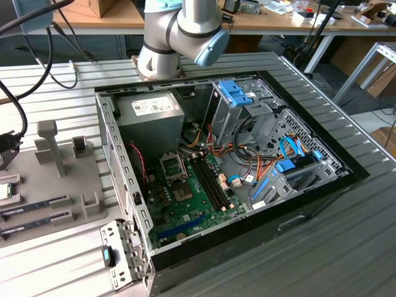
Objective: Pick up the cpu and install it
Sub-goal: 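Reach for the cpu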
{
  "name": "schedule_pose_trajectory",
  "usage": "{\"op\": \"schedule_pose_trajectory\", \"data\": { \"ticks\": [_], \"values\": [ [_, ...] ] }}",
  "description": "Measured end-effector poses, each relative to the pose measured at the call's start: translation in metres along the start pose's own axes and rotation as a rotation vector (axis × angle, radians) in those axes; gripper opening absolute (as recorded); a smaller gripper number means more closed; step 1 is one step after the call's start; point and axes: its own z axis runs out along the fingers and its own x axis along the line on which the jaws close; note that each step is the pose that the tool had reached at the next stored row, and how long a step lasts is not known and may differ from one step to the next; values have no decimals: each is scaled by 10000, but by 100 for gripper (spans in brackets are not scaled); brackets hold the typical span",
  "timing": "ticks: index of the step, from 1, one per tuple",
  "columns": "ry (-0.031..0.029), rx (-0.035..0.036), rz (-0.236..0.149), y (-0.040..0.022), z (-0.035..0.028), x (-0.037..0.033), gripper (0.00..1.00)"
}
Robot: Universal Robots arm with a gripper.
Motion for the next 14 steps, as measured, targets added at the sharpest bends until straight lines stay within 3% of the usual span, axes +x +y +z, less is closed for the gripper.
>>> {"op": "schedule_pose_trajectory", "data": {
  "ticks": [14],
  "values": [
    [-1,0,0,1,64,-1,11]
  ]
}}
